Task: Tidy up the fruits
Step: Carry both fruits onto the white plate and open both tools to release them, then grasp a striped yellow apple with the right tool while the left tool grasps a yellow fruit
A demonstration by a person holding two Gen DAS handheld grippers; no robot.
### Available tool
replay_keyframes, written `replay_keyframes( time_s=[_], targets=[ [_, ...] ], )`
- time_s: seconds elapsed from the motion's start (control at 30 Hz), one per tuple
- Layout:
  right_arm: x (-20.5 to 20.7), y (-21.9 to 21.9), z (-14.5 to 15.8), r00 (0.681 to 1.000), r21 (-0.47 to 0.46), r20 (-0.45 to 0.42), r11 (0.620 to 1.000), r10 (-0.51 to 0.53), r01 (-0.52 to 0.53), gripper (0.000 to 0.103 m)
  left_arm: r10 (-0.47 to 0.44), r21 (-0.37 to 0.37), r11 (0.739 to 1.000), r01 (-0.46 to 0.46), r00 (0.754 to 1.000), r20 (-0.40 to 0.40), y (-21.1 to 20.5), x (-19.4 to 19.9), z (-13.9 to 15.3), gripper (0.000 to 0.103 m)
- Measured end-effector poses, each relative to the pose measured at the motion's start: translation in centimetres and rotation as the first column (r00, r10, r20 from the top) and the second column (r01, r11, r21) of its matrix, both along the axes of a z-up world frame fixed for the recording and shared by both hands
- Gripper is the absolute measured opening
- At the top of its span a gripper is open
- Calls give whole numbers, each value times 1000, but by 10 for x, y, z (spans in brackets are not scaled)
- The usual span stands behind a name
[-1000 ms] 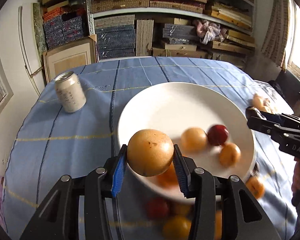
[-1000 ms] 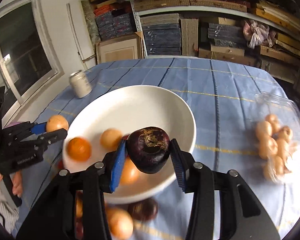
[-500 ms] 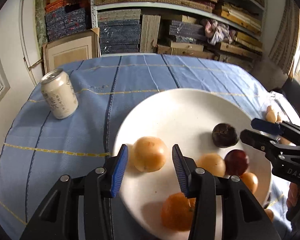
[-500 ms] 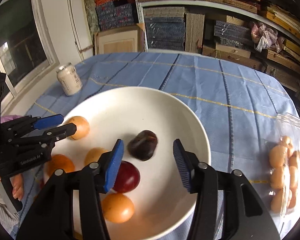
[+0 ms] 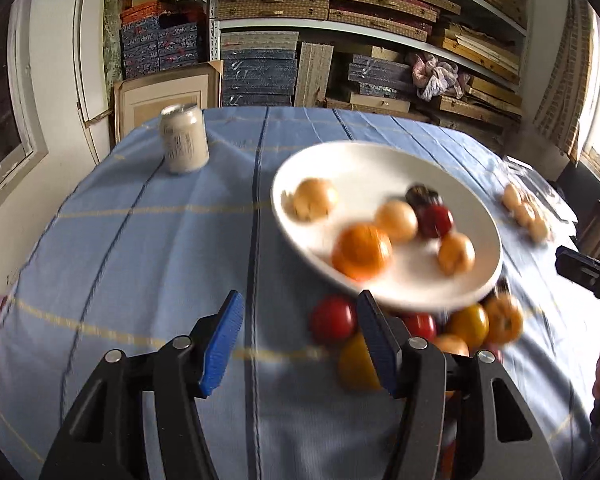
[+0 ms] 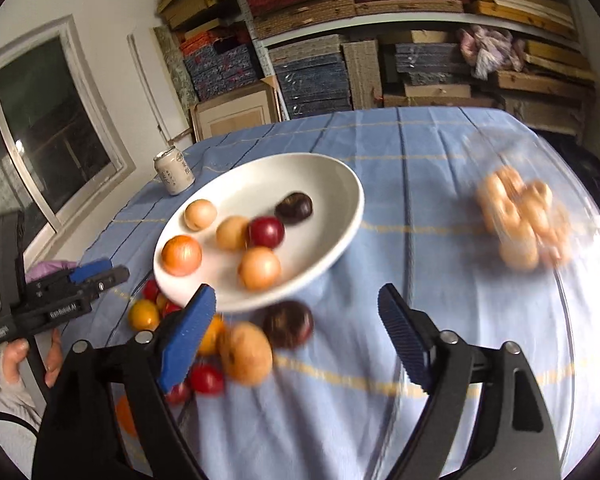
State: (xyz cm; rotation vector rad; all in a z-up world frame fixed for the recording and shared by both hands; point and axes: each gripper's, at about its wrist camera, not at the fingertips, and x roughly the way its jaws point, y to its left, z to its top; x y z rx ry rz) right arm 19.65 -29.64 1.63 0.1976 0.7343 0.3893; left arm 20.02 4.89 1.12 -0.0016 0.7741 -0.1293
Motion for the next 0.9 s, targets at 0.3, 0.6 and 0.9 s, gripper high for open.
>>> replay_keyframes(
  time_s=[0.3,0.6,0.9],
  targets=[
    [-23,-20,-15,999,73,-25,997,-27,29,88,-14,-5,1000,14,1000,13,-10,-12,-15,60],
    [-20,-16,-14,999,47,-31,999,-13,14,88,-105,48,993,105,994,9,-31,-16,-29,66],
    [-20,-3,-19,999,12,-37,1000,6,-6,88,-146,29,989,148,988,-54,-33,-9,-37,45]
  ],
)
